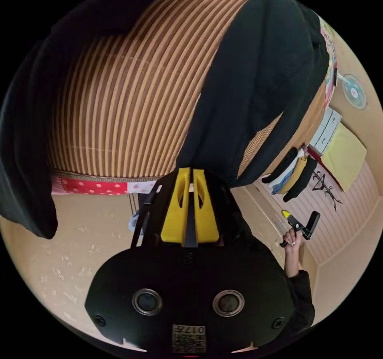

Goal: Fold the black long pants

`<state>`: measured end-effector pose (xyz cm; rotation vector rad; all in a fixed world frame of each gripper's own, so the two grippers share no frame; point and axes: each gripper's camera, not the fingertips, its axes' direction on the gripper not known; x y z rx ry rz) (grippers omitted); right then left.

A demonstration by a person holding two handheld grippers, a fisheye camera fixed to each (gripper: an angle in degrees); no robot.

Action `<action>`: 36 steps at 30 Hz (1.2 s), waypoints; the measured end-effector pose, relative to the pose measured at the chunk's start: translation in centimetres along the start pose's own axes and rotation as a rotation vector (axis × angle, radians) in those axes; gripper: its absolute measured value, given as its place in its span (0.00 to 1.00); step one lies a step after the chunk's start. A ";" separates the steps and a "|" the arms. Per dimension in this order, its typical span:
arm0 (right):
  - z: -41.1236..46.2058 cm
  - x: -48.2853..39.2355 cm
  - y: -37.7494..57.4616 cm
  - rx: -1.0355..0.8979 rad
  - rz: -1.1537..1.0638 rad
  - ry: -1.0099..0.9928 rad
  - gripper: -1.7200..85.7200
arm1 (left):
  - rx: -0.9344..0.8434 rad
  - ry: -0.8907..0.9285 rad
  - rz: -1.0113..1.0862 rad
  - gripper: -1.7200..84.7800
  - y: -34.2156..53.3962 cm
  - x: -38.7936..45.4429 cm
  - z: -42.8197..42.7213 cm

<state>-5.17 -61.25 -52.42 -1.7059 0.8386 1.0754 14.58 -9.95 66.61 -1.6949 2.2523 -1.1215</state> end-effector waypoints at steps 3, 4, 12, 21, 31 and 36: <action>-1.5 1.2 -0.1 -0.020 -0.011 0.036 0.05 | -0.043 0.199 0.028 0.01 1.0 -0.7 1.4; -2.1 1.6 -0.4 -0.028 -0.024 0.035 0.06 | -0.039 0.189 0.040 0.01 1.6 -0.8 1.4; -4.3 5.3 -6.5 -0.154 -0.145 0.029 0.11 | 0.008 -0.170 -0.272 0.01 15.4 -12.5 2.5; -1.9 11.0 -11.4 -0.306 -0.153 -0.063 0.13 | 0.396 0.314 -0.473 0.06 32.3 -19.8 7.5; -8.4 14.3 -7.0 -0.340 -0.341 -0.432 0.06 | 0.315 0.093 0.106 0.14 27.2 0.3 10.2; -12.5 14.1 -5.5 -0.341 -0.467 -0.444 0.05 | 0.361 0.106 0.306 0.17 23.6 12.0 8.9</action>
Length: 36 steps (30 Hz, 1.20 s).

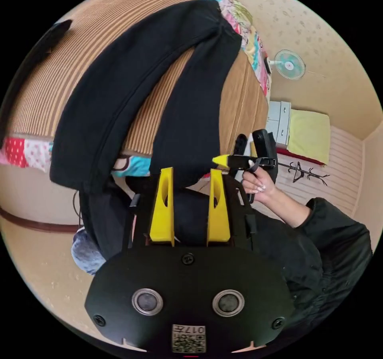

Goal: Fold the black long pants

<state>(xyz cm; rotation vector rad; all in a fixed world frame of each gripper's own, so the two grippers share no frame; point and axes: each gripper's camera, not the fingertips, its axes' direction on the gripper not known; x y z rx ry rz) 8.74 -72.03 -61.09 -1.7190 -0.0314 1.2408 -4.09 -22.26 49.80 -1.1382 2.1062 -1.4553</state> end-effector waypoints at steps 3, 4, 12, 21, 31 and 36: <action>-0.3 -1.0 0.6 -0.013 -0.063 -0.014 0.05 | 0.007 -0.024 0.054 0.17 -4.3 3.6 0.6; 0.0 -1.4 0.8 -0.021 -0.080 -0.021 0.05 | -0.002 -0.040 0.058 0.17 -5.1 4.2 0.9; 1.1 -3.0 1.9 -0.029 -0.168 -0.002 0.05 | -0.330 -0.493 0.245 0.10 -7.7 8.8 10.7; -6.5 3.5 1.9 -0.164 -0.004 0.298 0.07 | -0.220 -0.302 0.198 0.07 -2.3 4.5 8.8; -24.9 5.5 -11.6 0.630 0.130 0.132 0.13 | -0.154 -0.114 0.152 0.07 0.9 -0.1 4.2; -24.7 6.3 -20.1 0.684 0.170 0.273 0.15 | -0.171 -0.077 0.187 0.06 1.0 -1.0 1.7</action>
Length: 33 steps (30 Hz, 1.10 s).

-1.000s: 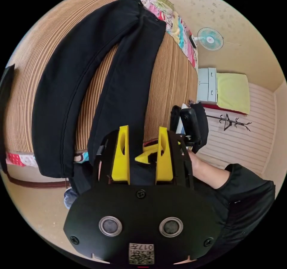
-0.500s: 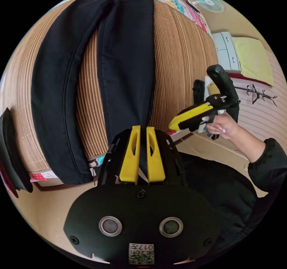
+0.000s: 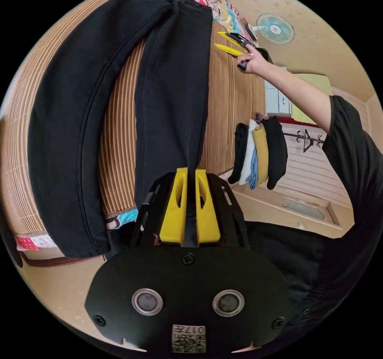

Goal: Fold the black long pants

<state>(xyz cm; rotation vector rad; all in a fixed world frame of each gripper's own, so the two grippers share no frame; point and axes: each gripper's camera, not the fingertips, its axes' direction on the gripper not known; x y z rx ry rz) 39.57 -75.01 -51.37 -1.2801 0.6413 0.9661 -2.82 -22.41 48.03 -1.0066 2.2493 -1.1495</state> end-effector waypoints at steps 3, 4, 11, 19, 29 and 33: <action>2.3 -1.1 -2.5 0.092 -0.007 0.084 0.15 | -0.015 0.014 0.036 0.06 -0.3 -0.4 -1.8; 2.9 -1.3 -3.3 0.123 -0.001 0.070 0.14 | -0.018 0.019 0.045 0.06 -0.3 -0.5 -2.2; 7.2 -10.2 -5.5 0.108 -0.201 0.405 0.07 | 0.138 0.231 0.141 0.05 3.5 -1.9 -8.8; 19.6 -33.7 -1.8 0.200 -0.613 0.873 0.05 | 0.371 0.623 0.024 0.06 9.9 -11.7 -20.0; 28.6 -27.4 3.0 -0.056 -0.574 0.278 0.04 | 0.189 0.293 -0.138 0.08 8.9 -22.6 -26.4; 28.2 -19.0 13.8 -0.241 -0.632 0.305 0.05 | 0.153 0.280 -0.097 0.12 8.7 -20.9 -26.2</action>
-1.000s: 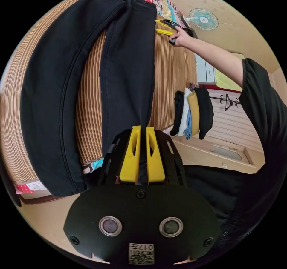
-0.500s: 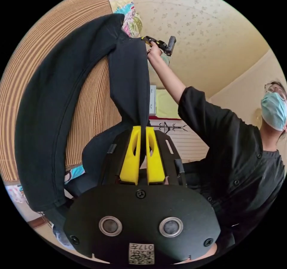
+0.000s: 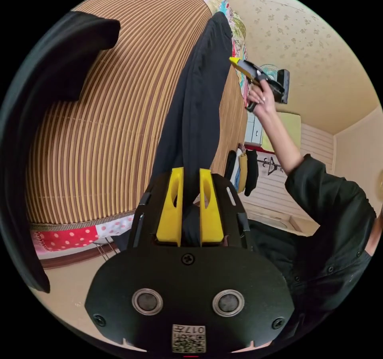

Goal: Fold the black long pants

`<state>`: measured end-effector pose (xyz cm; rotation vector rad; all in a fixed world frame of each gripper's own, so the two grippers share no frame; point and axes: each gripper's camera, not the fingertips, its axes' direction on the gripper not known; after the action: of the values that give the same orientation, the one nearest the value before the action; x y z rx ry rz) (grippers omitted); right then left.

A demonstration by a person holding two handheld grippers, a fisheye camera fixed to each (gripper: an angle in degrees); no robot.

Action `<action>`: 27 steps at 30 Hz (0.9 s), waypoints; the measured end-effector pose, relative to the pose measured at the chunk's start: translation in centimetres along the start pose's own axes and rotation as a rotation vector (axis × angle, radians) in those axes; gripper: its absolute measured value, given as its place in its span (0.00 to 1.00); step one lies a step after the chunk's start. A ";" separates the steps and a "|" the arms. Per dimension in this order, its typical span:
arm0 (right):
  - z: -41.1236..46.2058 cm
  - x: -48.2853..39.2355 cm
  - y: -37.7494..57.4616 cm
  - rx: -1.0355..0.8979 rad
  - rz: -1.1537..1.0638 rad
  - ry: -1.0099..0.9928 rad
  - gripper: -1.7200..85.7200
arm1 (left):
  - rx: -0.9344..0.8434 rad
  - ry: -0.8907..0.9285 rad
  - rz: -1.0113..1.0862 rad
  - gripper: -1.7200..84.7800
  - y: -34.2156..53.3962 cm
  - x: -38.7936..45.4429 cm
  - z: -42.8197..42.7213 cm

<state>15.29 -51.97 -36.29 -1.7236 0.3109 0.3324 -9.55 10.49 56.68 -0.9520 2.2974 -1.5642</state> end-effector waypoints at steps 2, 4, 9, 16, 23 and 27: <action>1.1 0.7 6.1 -0.049 0.059 -0.068 0.06 | -0.013 -0.023 0.012 0.13 0.8 0.9 0.6; 2.8 2.0 14.0 -0.112 0.224 -0.139 0.07 | -0.027 -0.049 0.023 0.14 1.8 1.8 1.1; 6.2 2.0 24.4 -0.133 0.422 -0.324 0.10 | -0.091 -0.150 0.011 0.09 4.4 4.0 2.5; 12.5 0.3 26.2 -0.253 0.418 -0.416 0.10 | -0.151 0.109 -0.005 0.06 3.3 3.4 2.2; 12.4 2.3 28.7 -0.205 0.454 -0.444 0.03 | -0.200 0.048 -0.019 0.06 1.4 2.8 0.4; 9.2 3.6 30.1 -0.087 0.445 -0.343 0.04 | -0.240 0.006 -0.005 0.06 0.3 4.1 1.2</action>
<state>6.53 -48.20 -66.55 -1.6361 0.4305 0.9656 -12.19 7.13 56.63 -1.0076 2.5296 -1.3146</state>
